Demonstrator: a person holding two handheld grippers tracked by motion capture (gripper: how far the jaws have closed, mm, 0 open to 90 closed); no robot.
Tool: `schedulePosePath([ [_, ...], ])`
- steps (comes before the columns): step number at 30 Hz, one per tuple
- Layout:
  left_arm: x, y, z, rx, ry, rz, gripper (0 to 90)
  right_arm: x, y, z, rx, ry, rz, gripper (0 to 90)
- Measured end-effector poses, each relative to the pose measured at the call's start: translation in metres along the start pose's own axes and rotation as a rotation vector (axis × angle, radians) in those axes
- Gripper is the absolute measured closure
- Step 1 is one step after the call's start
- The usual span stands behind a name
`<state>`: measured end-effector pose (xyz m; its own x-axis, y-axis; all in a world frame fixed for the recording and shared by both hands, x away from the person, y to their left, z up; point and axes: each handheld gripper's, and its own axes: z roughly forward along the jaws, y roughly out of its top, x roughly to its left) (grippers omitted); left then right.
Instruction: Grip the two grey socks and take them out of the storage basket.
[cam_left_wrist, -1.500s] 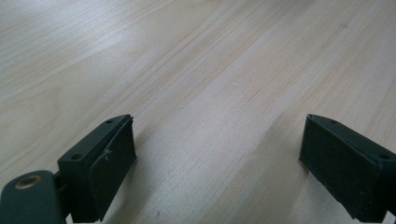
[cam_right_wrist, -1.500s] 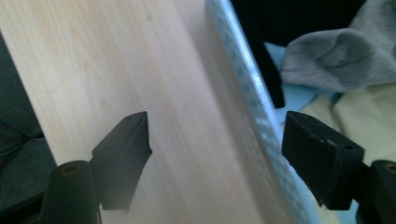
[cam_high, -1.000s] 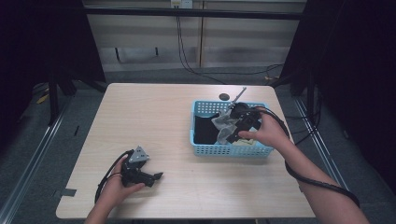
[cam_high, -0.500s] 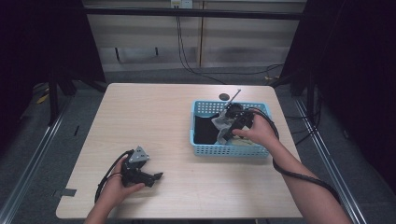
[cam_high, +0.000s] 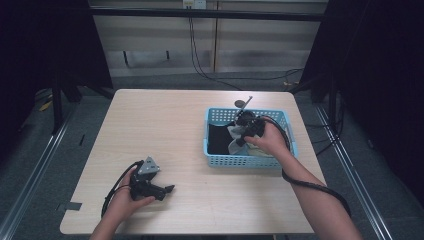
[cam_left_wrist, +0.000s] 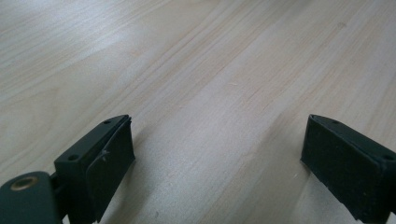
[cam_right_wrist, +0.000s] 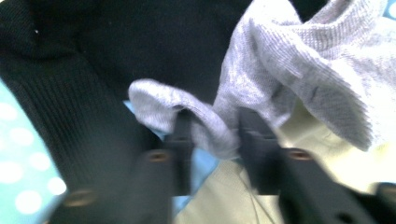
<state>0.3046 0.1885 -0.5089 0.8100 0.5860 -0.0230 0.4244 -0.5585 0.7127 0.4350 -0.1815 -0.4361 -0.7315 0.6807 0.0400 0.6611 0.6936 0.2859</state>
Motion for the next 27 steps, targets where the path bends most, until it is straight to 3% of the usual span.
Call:
schedulePosePath([
  [1,0.0,0.0,0.0,0.0,0.0,0.0,8.6,0.0,0.0,0.0,0.0,0.0,0.0,75.8],
  [2,0.0,0.0,0.0,0.0,0.0,0.0,8.6,0.0,-0.001,-0.002,0.001,0.017,-0.011,82.0],
  [6,0.0,0.0,0.0,0.001,0.0,0.001,8.6,0.002,-0.004,-0.009,0.017,0.022,-0.031,86.1],
  [18,0.0,0.0,0.0,0.001,0.0,0.001,8.6,0.008,-0.02,-0.035,0.055,0.039,-0.073,86.6],
  [27,0.0,0.0,0.0,0.0,0.0,0.001,8.6,0.0,-0.036,-0.059,0.034,0.017,-0.051,87.0],
])
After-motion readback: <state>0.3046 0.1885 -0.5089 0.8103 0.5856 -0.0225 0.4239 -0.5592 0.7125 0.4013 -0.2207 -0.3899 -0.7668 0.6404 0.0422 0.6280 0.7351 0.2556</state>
